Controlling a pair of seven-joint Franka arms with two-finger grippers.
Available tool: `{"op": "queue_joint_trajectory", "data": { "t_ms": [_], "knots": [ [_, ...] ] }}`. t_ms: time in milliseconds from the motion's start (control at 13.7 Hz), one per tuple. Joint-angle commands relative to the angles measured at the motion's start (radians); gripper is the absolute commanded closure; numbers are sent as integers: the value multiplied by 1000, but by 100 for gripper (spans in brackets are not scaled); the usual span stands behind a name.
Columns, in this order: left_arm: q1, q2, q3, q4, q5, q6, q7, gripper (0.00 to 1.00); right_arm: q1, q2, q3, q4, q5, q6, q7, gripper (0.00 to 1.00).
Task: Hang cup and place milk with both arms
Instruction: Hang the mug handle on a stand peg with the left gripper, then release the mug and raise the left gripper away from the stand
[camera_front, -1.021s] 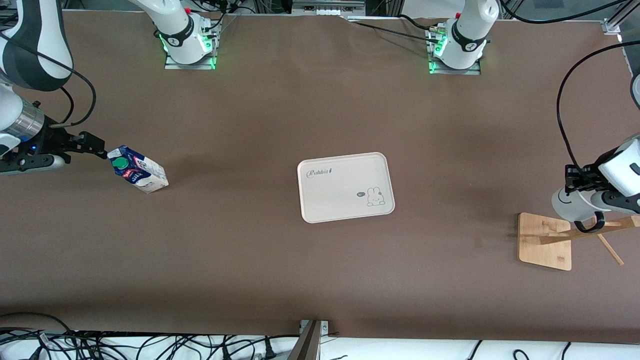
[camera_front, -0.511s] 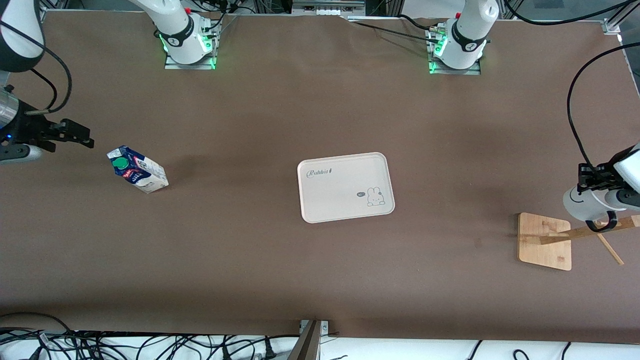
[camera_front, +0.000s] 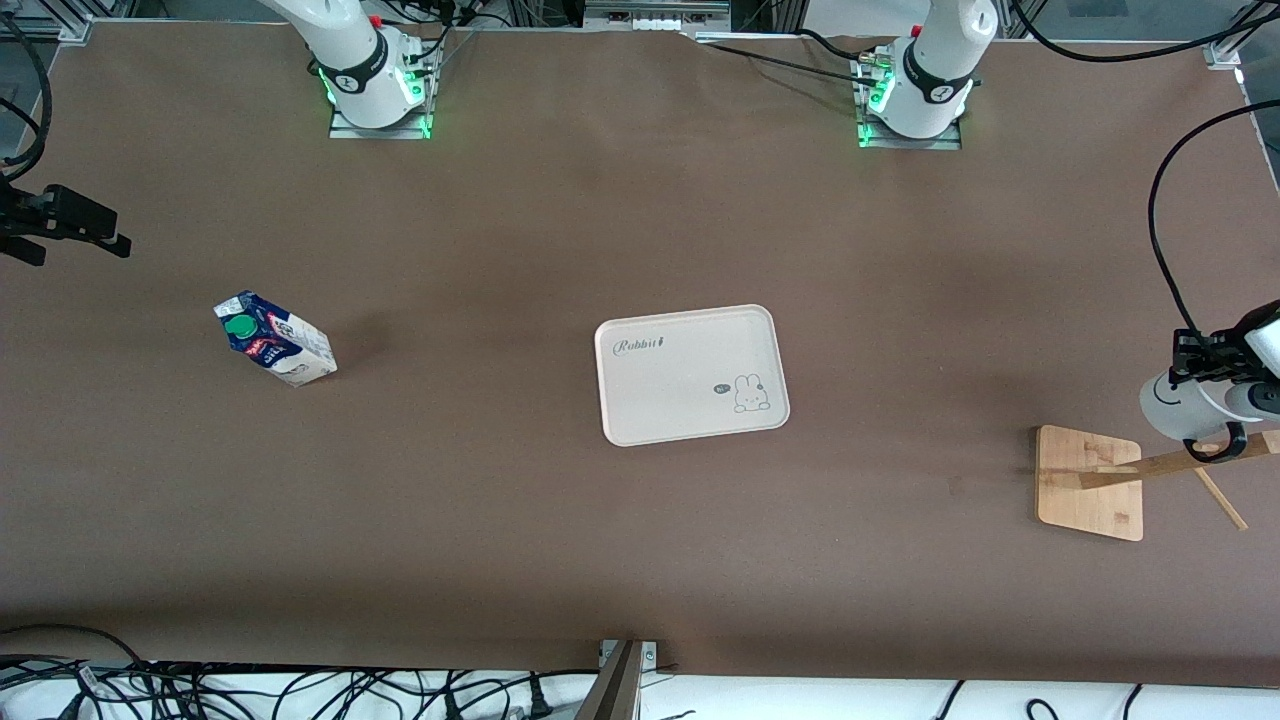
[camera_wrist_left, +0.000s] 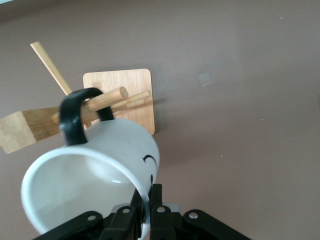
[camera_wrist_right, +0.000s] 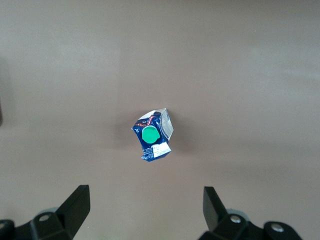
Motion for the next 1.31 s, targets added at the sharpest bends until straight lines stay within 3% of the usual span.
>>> {"op": "queue_joint_trajectory", "data": {
  "t_ms": [0,73,292,511,730,803,948,1094,1240],
  "knots": [
    [9,-1,-5,9,21,-9,14,18,7,22,24,34,-45,-20,11,0],
    [8,-1,-8,4,12,-9,13,0,7,24,39,34,-60,-14,11,0],
    [-8,-13,-12,7,7,-41,11,0,-8,24,59,39,-83,-24,3,0],
    [-49,-95,-25,-22,13,-113,4,0,-31,41,94,91,-89,-72,8,0],
    [-70,-235,-84,-141,21,-124,-55,0,-228,35,313,102,-111,-106,9,0],
    [-69,-267,-97,-175,25,-124,-74,0,-267,33,350,102,-109,-133,11,0],
    [-16,-312,-158,-223,56,-125,-84,0,-286,27,360,105,-103,-179,8,0],
    [139,-318,-288,-227,57,-141,-81,0,-301,19,358,103,-95,-181,3,0],
    [170,-320,-309,-229,57,-153,-81,0,-303,21,360,103,-95,-173,-1,0]
  ]
}}
